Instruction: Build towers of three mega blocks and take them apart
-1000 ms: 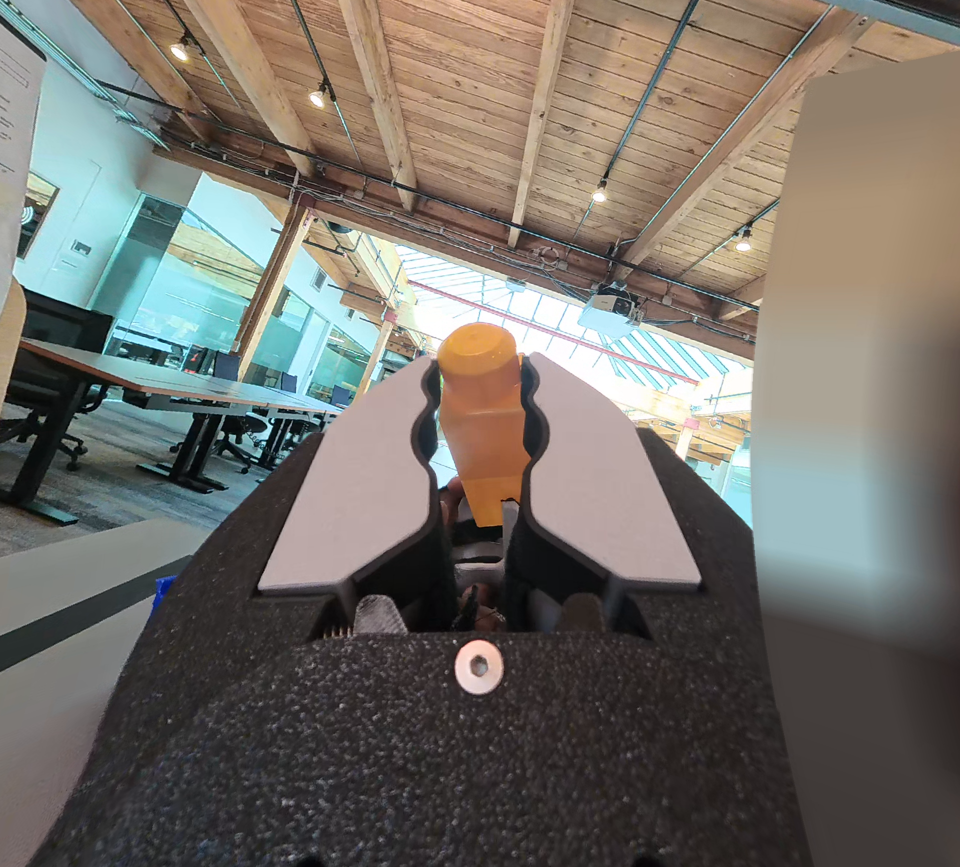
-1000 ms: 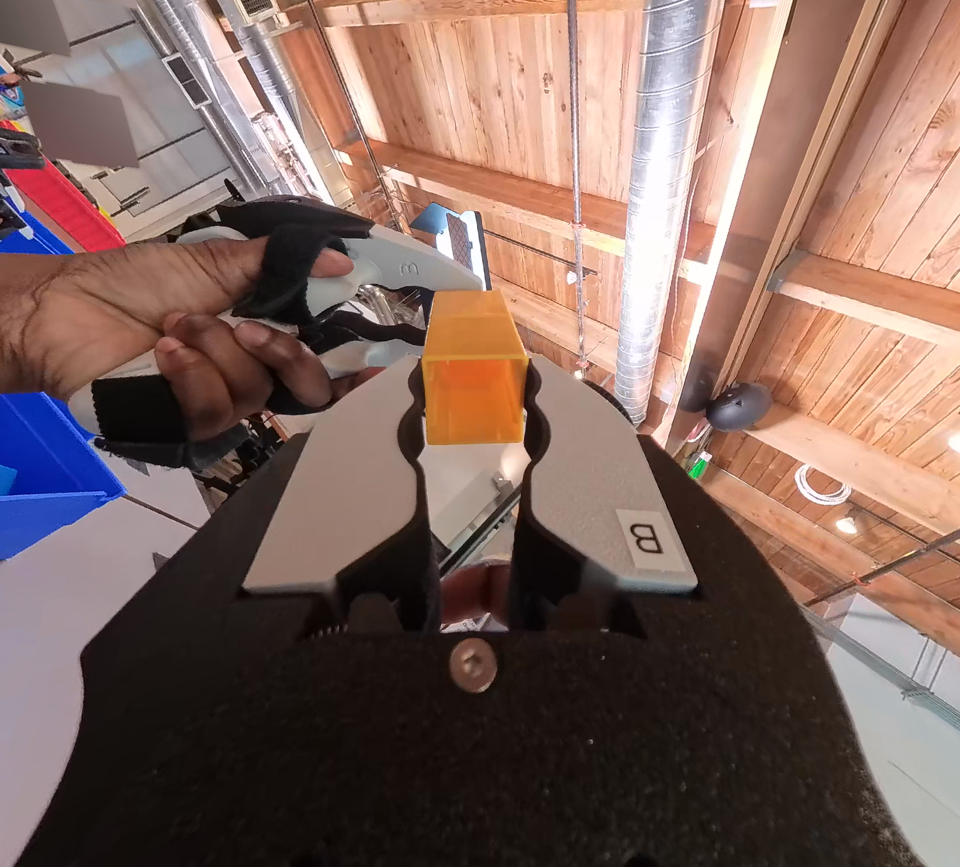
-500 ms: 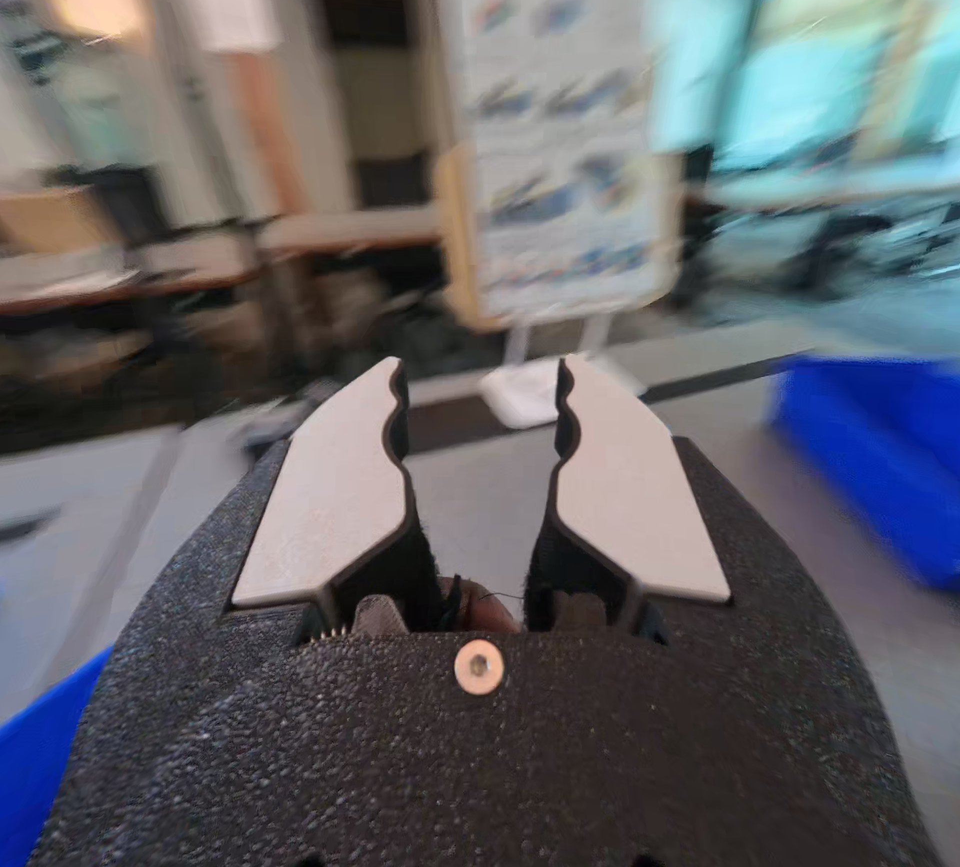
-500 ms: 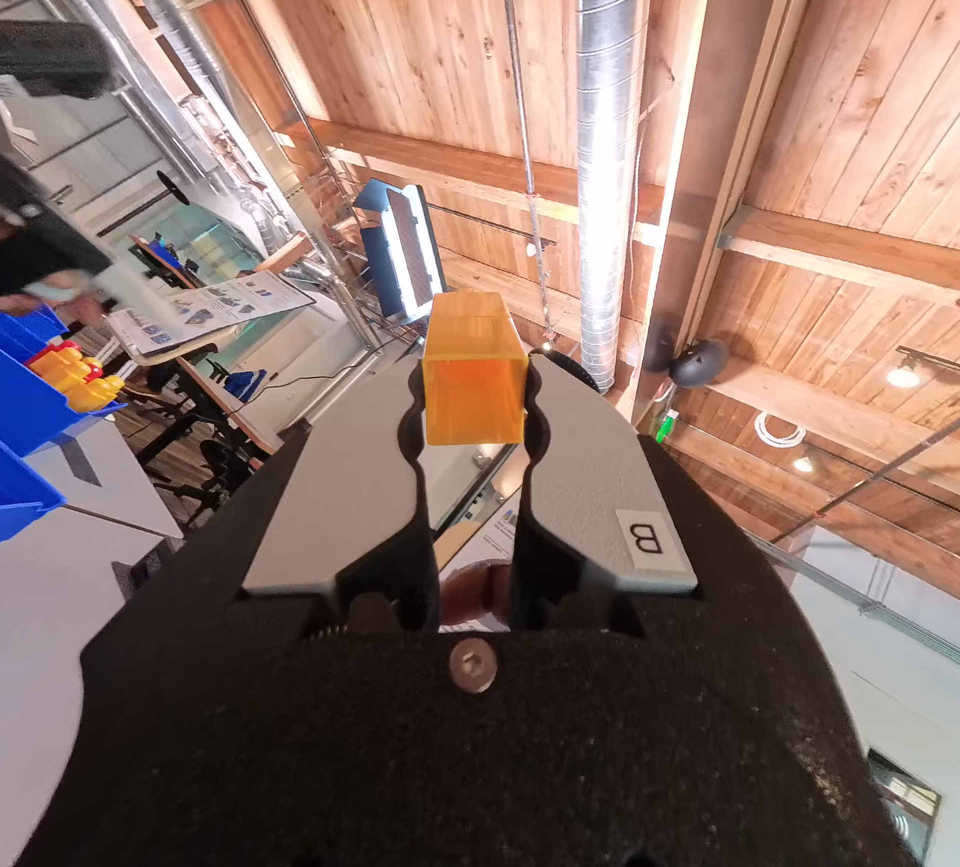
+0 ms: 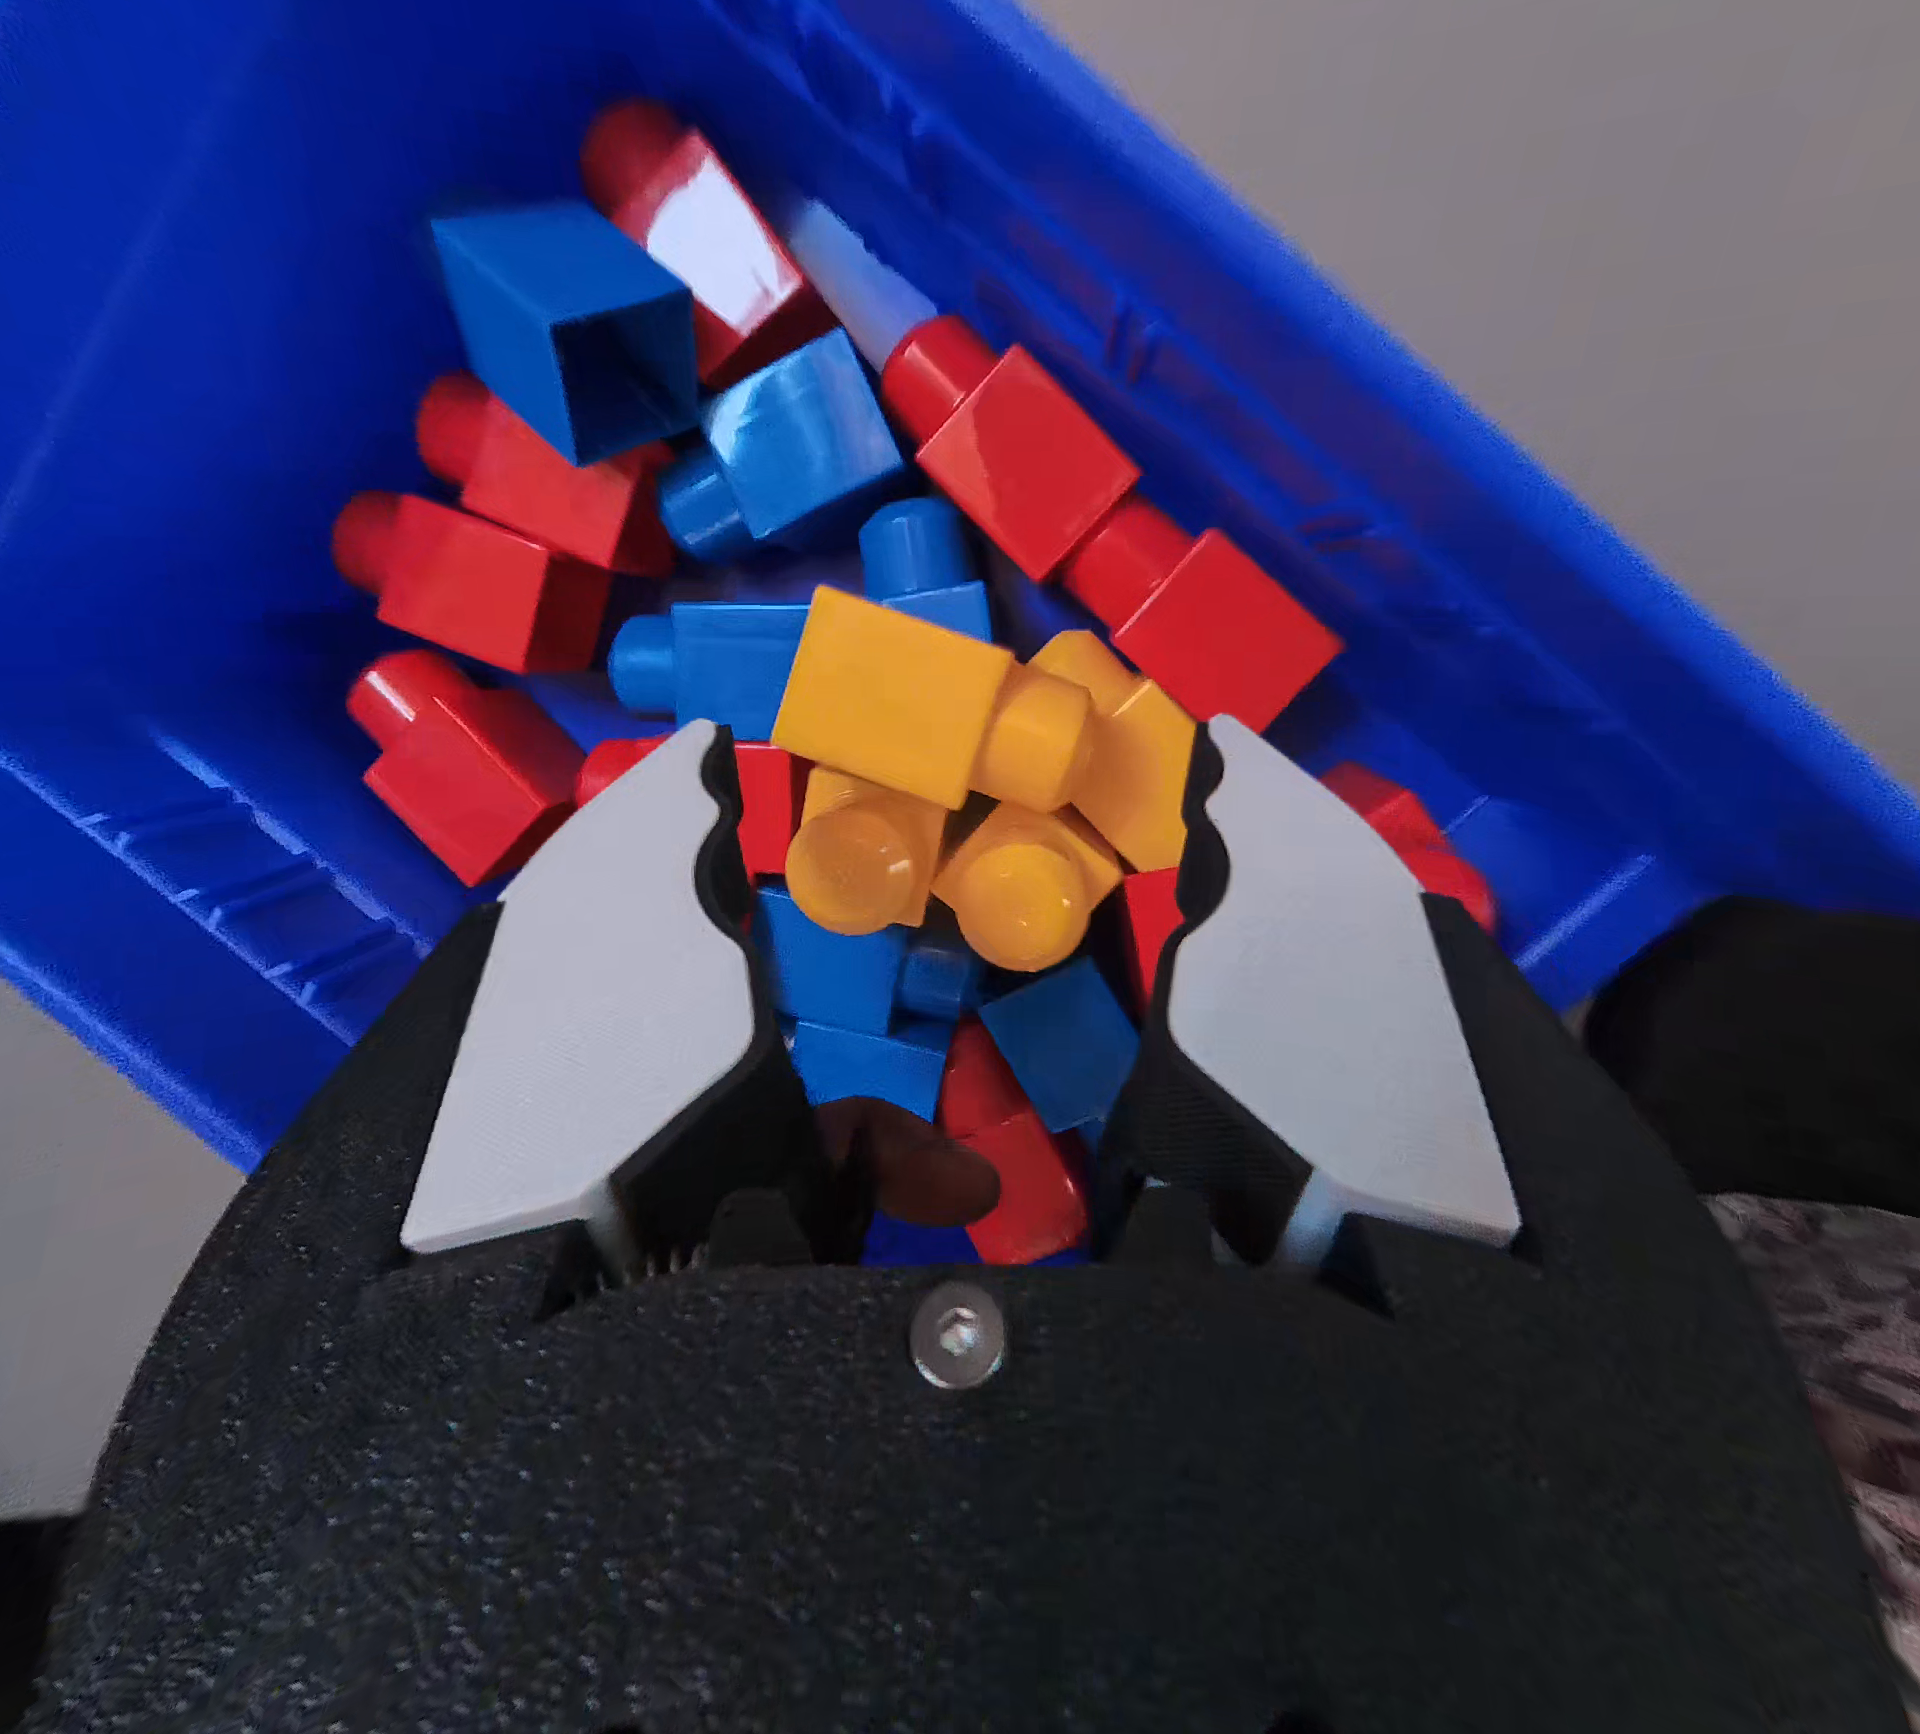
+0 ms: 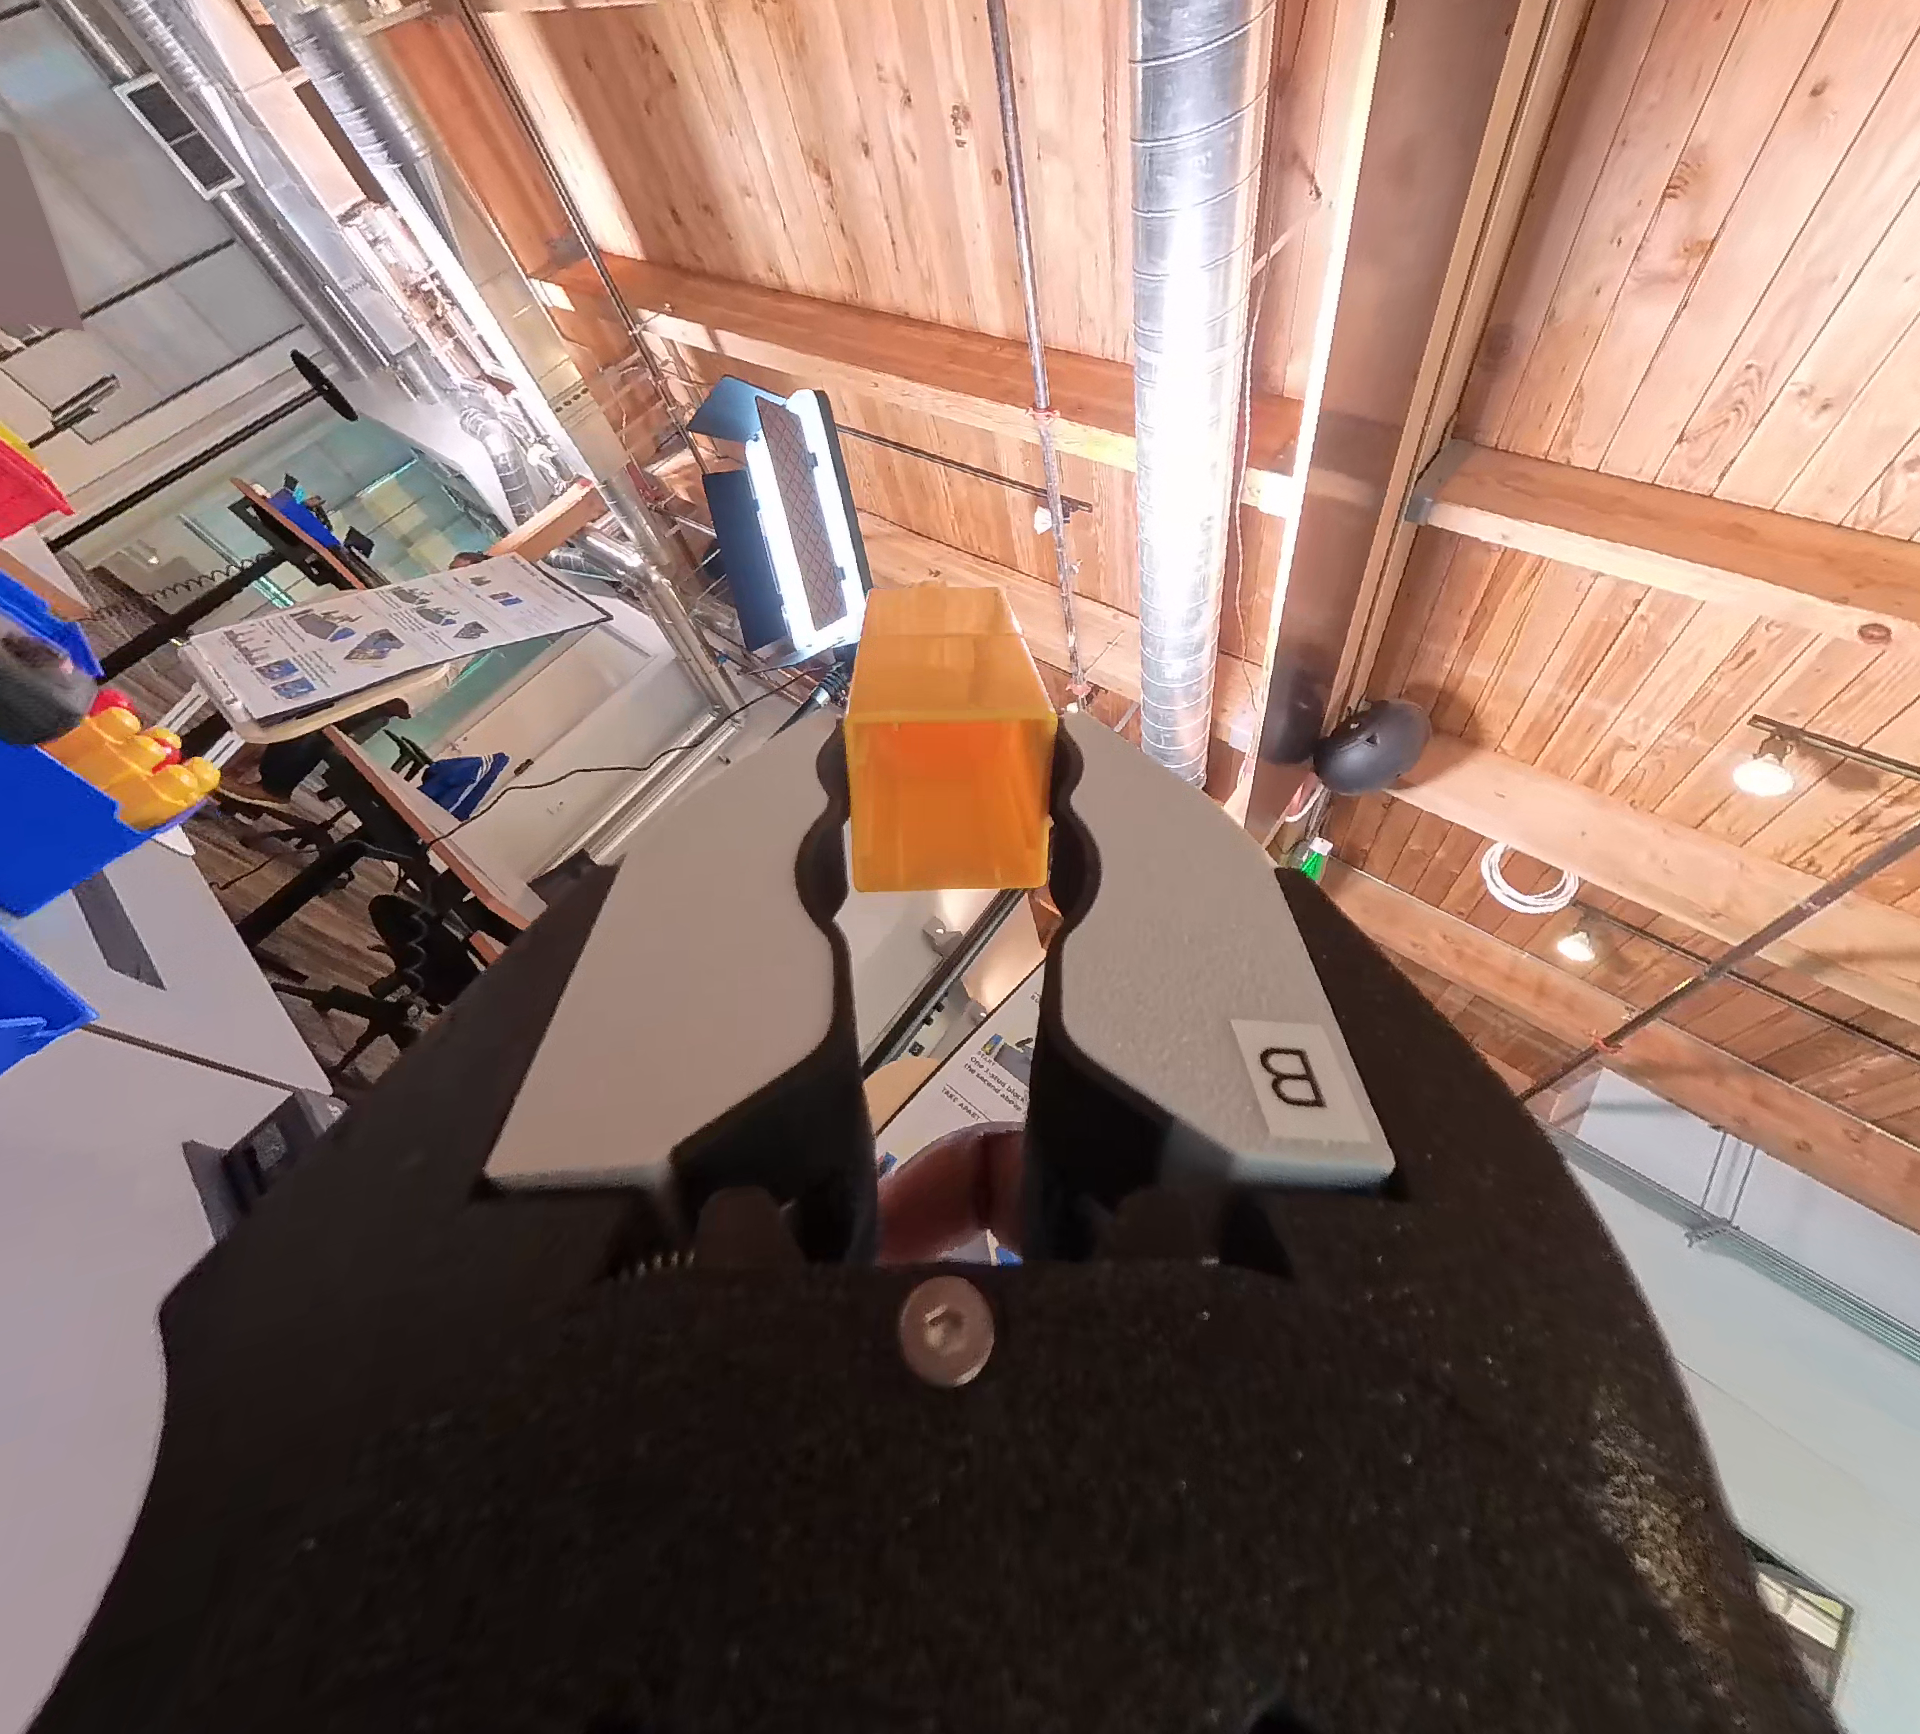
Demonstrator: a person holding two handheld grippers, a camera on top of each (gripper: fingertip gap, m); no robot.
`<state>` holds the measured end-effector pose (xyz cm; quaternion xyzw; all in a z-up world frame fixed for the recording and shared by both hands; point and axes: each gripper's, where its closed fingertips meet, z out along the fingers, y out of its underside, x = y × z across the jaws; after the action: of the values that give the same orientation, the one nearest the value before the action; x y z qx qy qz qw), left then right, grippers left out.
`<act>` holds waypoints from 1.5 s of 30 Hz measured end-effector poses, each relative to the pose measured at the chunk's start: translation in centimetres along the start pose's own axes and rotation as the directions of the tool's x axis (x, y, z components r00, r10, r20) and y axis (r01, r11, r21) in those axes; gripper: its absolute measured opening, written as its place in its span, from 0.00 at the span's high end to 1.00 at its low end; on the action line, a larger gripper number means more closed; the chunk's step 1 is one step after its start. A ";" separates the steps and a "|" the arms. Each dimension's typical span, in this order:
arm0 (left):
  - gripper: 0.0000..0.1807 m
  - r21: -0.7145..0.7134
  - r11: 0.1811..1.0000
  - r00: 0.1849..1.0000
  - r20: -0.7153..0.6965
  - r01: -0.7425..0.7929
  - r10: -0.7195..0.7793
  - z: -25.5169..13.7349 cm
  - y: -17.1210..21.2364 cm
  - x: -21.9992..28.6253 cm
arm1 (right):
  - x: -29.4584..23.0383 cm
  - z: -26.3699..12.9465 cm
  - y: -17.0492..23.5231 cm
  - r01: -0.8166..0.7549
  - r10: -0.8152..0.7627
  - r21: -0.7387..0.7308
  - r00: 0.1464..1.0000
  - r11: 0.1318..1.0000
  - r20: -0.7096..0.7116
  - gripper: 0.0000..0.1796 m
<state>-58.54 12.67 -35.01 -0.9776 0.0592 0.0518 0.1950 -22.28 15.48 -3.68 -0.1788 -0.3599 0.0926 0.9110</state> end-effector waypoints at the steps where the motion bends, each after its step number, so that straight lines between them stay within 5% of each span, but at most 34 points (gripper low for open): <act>1: 0.54 -0.045 0.999 1.000 0.010 0.009 -0.009 0.9 0.5 -0.4 | 0.0 0.0 0.0 0.000 0.000 0.000 1.000 1.000 -0.002 0.80; 3: 0.52 -0.148 0.987 0.998 -0.001 0.059 -0.060 2.7 1.6 -0.8 | 0.1 -0.1 0.0 0.002 -0.002 0.002 1.000 1.000 -0.008 0.80; 8: 0.59 -0.099 0.979 0.984 0.021 0.179 -0.178 3.7 0.5 -2.5 | 0.1 -0.2 -0.1 0.003 -0.003 0.006 1.000 1.000 -0.007 0.80; 12: 0.59 0.254 0.951 0.985 -0.042 0.174 -0.169 0.2 -4.4 -2.4 | -0.2 -0.1 0.1 -0.005 0.005 0.002 1.000 1.000 0.003 0.80; 14: 0.59 0.613 0.779 0.990 -0.127 0.131 -0.067 -5.4 -9.8 -0.9 | -0.7 0.1 0.2 -0.036 0.036 0.000 0.999 0.999 0.039 0.81; 16: 0.59 0.874 0.470 0.909 -0.291 0.125 0.299 -13.5 -12.9 5.4 | -2.0 0.2 0.3 -0.120 0.120 -0.011 0.984 0.993 0.135 0.81; 19: 0.59 0.998 0.055 0.478 -0.040 -0.018 0.877 -20.1 -7.7 15.9 | -5.0 -0.2 0.5 -0.324 0.342 -0.114 0.864 0.939 0.369 0.80; 21: 0.59 0.998 -0.048 0.235 0.056 -0.043 0.970 -20.9 -4.6 19.1 | -7.8 -1.7 0.3 -0.446 0.506 -0.252 0.661 0.859 0.554 0.80; 25: 0.59 0.991 -0.103 0.004 0.104 -0.080 0.995 -20.6 -2.7 22.0 | -10.2 -3.8 -1.2 -0.583 0.632 -0.371 0.340 0.723 0.696 0.80; 27: 0.59 0.991 -0.101 -0.052 0.097 -0.084 0.994 -20.6 -2.6 22.9 | -10.8 -3.9 -1.6 -0.620 0.652 -0.392 0.265 0.680 0.711 0.80; 36: 0.59 0.992 -0.052 -0.157 0.033 -0.119 0.987 -19.7 -3.3 25.7 | -11.7 -5.3 -0.3 -0.567 0.688 -0.499 0.177 0.655 0.703 0.80; 45: 0.59 0.974 -0.041 -0.118 0.015 -0.223 0.993 -18.1 -4.4 26.8 | -11.4 -8.6 1.5 -0.445 0.729 -0.626 0.097 0.641 0.678 0.80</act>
<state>-30.10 7.11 -20.12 -0.4128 0.7173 -0.3341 0.4511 -24.72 11.24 -17.18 -0.3457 -0.6925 0.4831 0.4093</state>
